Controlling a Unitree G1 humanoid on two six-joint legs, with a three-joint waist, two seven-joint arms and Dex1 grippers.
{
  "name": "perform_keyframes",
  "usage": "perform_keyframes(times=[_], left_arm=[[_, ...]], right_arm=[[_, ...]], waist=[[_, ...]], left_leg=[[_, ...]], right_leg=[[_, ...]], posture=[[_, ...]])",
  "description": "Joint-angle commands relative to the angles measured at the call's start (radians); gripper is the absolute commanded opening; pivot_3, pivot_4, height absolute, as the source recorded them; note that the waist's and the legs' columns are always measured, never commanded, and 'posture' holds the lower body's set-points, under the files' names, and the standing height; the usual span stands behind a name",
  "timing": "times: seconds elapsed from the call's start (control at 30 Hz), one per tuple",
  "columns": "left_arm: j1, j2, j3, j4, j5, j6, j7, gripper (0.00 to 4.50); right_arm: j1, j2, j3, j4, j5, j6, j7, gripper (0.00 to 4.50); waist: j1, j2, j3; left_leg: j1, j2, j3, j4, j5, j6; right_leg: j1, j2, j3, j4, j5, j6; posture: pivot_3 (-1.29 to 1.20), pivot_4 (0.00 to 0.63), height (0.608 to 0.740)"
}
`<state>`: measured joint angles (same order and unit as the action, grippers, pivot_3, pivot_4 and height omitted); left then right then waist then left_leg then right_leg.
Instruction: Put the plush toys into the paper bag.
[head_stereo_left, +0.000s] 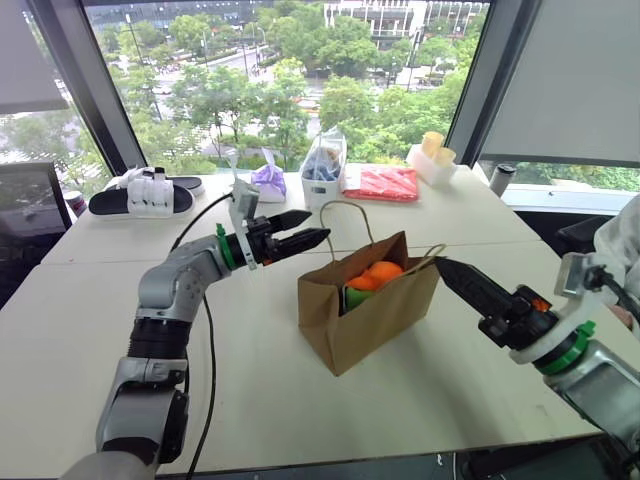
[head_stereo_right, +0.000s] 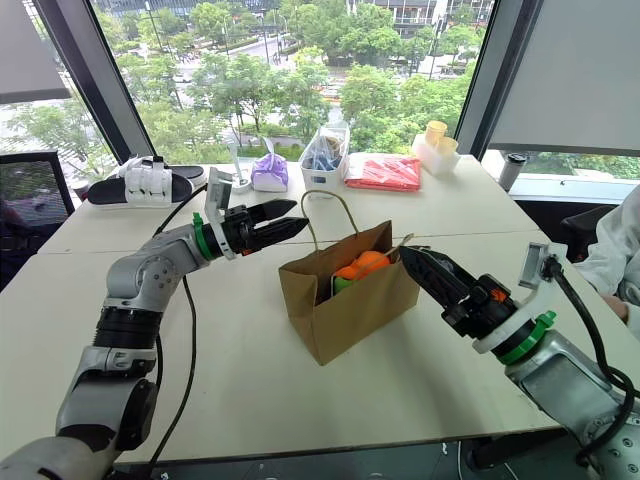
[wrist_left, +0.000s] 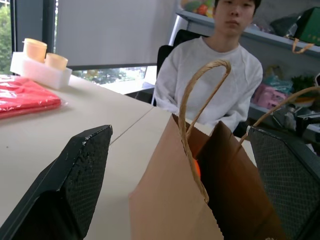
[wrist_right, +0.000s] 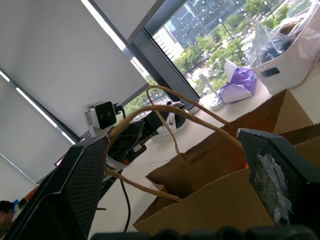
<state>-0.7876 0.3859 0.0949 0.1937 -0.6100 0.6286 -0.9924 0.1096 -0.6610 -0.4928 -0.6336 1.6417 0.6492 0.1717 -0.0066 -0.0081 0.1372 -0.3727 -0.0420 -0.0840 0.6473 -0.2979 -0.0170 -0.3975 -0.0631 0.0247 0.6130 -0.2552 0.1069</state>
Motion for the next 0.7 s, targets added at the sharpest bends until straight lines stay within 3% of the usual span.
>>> perform_keyframes(times=[0.03,0.07,0.17,0.4,0.43,0.7], left_arm=[[0.044,0.059,0.049,-0.065,-0.04,0.045,-0.002,4.42],[0.064,0.079,0.057,-0.075,-0.048,0.06,-0.005,4.42],[0.101,0.127,0.07,-0.108,-0.091,0.128,-0.023,4.5],[0.195,0.236,0.019,-0.216,-0.121,0.205,-0.121,4.5],[0.202,0.241,0.017,-0.221,-0.12,0.204,-0.124,4.5],[0.27,0.229,-0.053,-0.262,-0.064,0.115,-0.143,4.5]], right_arm=[[0.142,-0.036,-0.07,-0.036,-0.05,0.03,0.069,4.44],[0.185,-0.052,-0.057,-0.042,-0.097,0.046,0.085,4.44],[0.212,-0.084,0.035,-0.079,-0.21,0.066,0.136,3.63],[-0.02,-0.042,0.358,-0.082,-0.413,0.091,0.178,0.3],[-0.04,-0.034,0.38,-0.077,-0.427,0.092,0.181,0.02],[-0.192,0.042,0.482,0.043,-0.577,0.093,0.19,0.02]], waist=[[0.0,0.0,0.0],[-0.001,0.0,0.0],[-0.006,0.0,0.0],[-0.002,-0.002,0.001],[0.004,-0.002,0.001],[0.023,-0.003,0.001]], left_leg=[[0.0,0.0,0.0,0.0,0.0,0.0],[0.0,0.0,0.0,0.0,-0.001,0.001],[0.001,0.0,0.001,0.0,-0.001,0.002],[0.003,0.001,0.001,0.001,-0.001,0.001],[0.002,0.001,0.0,0.001,-0.001,0.001],[0.0,-0.001,0.0,0.001,0.0,0.0]], right_leg=[[0.0,0.0,0.0,0.0,0.0,0.0],[0.0,0.0,0.0,0.0,0.0,0.0],[0.0,0.0,0.001,0.0,0.0,0.0],[0.001,0.0,0.0,0.0,0.0,-0.001],[0.001,0.0,0.0,0.0,0.0,-0.001],[0.0,-0.003,0.0,-0.002,0.0,-0.001]], posture=[[0.0,0.15,0.74],[0.0,0.15,0.74],[0.0,0.15,0.74],[0.0,0.15,0.74],[0.0,0.15,0.74],[0.0,0.15,0.74]])
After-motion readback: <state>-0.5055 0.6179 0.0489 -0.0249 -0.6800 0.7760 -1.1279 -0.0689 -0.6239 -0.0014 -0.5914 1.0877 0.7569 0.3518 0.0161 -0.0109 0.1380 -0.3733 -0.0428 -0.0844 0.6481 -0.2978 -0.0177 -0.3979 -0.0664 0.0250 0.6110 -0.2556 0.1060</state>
